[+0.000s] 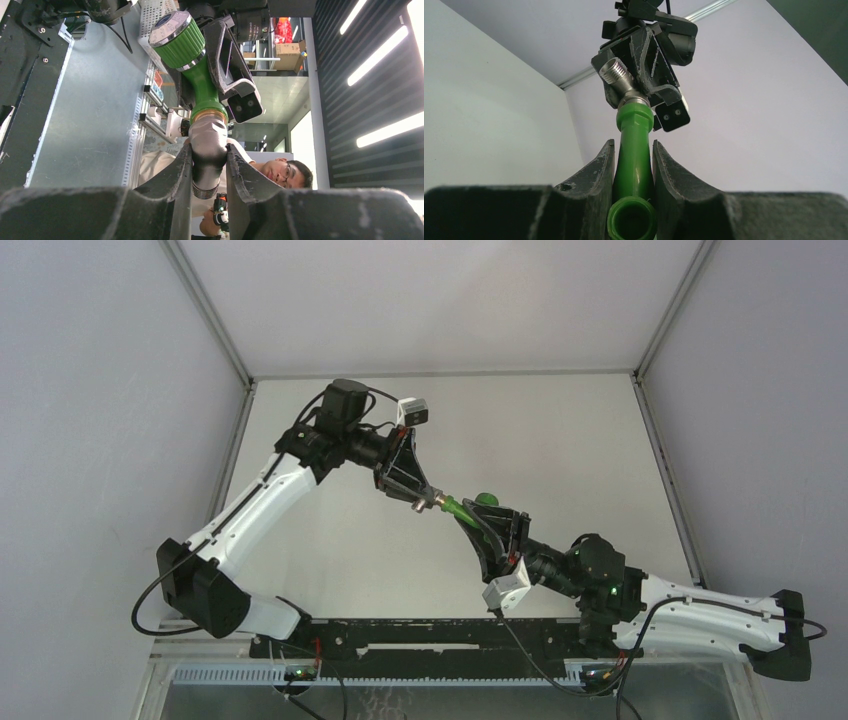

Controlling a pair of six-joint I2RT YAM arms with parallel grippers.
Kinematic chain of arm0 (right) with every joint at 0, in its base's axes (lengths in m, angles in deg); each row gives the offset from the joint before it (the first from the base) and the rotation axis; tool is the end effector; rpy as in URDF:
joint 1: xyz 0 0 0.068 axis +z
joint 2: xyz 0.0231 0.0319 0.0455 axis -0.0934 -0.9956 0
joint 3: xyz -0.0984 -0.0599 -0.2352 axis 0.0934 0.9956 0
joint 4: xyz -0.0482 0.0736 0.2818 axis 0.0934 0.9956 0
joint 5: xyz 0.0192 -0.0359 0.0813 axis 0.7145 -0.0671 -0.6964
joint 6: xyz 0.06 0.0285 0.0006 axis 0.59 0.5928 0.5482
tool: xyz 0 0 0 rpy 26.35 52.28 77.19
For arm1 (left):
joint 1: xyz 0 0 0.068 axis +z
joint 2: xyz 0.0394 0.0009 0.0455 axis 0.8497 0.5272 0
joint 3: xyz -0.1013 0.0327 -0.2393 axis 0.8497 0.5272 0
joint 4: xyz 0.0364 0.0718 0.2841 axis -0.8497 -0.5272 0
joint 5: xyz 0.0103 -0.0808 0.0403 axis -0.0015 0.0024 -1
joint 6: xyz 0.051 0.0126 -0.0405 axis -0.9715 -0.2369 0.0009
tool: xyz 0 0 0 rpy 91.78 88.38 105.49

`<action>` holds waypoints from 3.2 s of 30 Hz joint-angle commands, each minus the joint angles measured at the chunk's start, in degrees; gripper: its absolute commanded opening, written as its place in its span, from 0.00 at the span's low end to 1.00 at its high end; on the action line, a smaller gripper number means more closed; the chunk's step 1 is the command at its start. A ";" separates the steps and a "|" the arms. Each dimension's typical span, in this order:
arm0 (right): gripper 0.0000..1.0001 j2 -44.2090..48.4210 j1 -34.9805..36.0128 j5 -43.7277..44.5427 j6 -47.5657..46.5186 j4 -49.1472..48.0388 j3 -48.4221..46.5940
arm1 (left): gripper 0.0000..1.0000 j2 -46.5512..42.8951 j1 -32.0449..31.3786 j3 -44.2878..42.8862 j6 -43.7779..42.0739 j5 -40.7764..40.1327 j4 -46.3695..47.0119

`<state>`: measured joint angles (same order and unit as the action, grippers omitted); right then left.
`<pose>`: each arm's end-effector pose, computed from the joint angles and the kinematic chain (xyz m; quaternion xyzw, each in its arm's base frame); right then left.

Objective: Install the water faucets

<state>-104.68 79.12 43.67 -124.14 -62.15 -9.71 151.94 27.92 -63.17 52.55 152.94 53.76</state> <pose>0.0659 0.2148 0.3212 -0.5866 0.2080 -0.0039 0.7827 0.2584 -0.2108 0.3635 -0.1723 -0.7177 0.6655 0.1105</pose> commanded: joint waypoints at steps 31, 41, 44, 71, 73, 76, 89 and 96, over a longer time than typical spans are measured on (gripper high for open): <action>0.00 -2.55 -1.15 -0.52 1.34 -0.74 -0.70 | 0.00 -1.32 -0.48 -1.76 -1.16 0.20 1.33; 0.00 -3.31 -0.69 1.49 0.67 -0.51 -0.74 | 0.00 -1.71 -0.50 -1.82 -1.50 0.16 1.40; 0.00 -3.42 -0.87 1.57 0.79 -0.83 -0.47 | 0.00 -1.91 -0.49 -1.83 -1.74 0.33 1.30; 0.00 -2.72 -3.23 -7.38 14.30 -4.67 -0.93 | 0.00 -3.93 -1.02 -0.29 -4.91 -1.77 1.33; 0.00 -2.76 -3.35 -7.69 16.13 -4.47 -1.28 | 0.00 -4.10 -1.07 -0.15 -5.20 -2.66 1.37; 0.00 -3.23 -3.21 -7.91 17.40 -4.08 -1.83 | 0.00 -4.23 -1.50 -0.25 -5.37 -3.78 1.72; 0.00 -3.10 -9.80 -19.60 35.73 -7.55 -2.70 | 0.00 -7.12 -2.52 2.72 -4.60 -6.81 9.24; 0.00 -4.03 -12.55 -26.03 42.66 -4.61 -5.13 | 0.00 -8.38 -3.66 4.27 -5.68 -9.64 12.86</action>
<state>-107.15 66.42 26.25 -88.93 -66.04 -11.31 145.23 27.00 -60.00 48.47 147.35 60.38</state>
